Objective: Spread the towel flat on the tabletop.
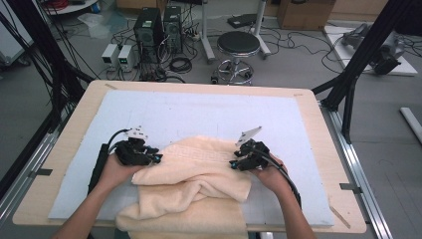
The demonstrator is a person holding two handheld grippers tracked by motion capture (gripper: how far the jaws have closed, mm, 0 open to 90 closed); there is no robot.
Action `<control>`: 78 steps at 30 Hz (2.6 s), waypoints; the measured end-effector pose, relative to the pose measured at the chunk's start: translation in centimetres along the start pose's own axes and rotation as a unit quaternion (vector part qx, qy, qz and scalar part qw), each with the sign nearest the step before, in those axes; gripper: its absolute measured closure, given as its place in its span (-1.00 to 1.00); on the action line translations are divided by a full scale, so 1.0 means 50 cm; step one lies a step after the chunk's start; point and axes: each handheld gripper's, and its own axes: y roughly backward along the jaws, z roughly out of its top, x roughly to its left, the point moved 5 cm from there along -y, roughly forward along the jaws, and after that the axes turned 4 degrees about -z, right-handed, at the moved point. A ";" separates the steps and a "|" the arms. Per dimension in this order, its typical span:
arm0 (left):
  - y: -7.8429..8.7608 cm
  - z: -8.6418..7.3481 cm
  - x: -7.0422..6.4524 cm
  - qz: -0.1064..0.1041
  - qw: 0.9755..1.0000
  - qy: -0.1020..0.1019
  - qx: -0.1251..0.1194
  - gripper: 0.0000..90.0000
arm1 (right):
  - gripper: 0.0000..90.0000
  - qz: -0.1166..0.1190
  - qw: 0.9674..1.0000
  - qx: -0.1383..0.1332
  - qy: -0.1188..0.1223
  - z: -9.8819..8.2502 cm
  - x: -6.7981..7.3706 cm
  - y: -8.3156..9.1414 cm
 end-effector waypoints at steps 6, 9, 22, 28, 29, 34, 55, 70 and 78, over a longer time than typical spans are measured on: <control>0.044 0.019 -0.004 0.043 0.997 0.009 -0.067 0.84 | 0.92 0.010 0.999 -0.035 -0.019 0.008 -0.002 0.010; 0.083 0.047 -0.014 0.073 0.992 0.003 -0.107 0.85 | 0.92 -0.012 0.996 -0.084 -0.011 0.038 -0.001 0.055; 0.111 -0.100 -0.195 -0.030 0.996 -0.062 -0.052 0.56 | 0.90 0.029 0.995 -0.087 0.045 -0.049 0.135 0.141; 0.141 -0.071 -0.192 -0.041 0.994 -0.074 -0.073 0.33 | 0.87 0.031 0.995 -0.093 0.033 -0.058 0.137 0.131; 0.146 -0.060 -0.185 -0.039 0.994 -0.072 -0.079 0.33 | 0.88 0.029 0.995 -0.090 0.036 -0.055 0.136 0.130; 0.137 -0.019 -0.129 -0.031 0.993 -0.034 -0.109 0.39 | 0.88 0.041 0.995 -0.080 0.045 -0.045 0.132 0.112; 0.070 -0.050 -0.129 -0.045 0.997 -0.037 -0.048 0.81 | 0.76 0.077 0.994 -0.073 -0.003 -0.046 0.115 0.085; 0.141 0.037 -0.082 0.016 0.990 -0.002 -0.142 0.82 | 0.88 0.012 0.991 -0.134 0.017 0.045 0.073 0.180; 0.138 0.037 -0.081 0.019 0.991 -0.004 -0.133 0.83 | 0.88 0.012 0.991 -0.133 0.024 0.063 0.071 0.194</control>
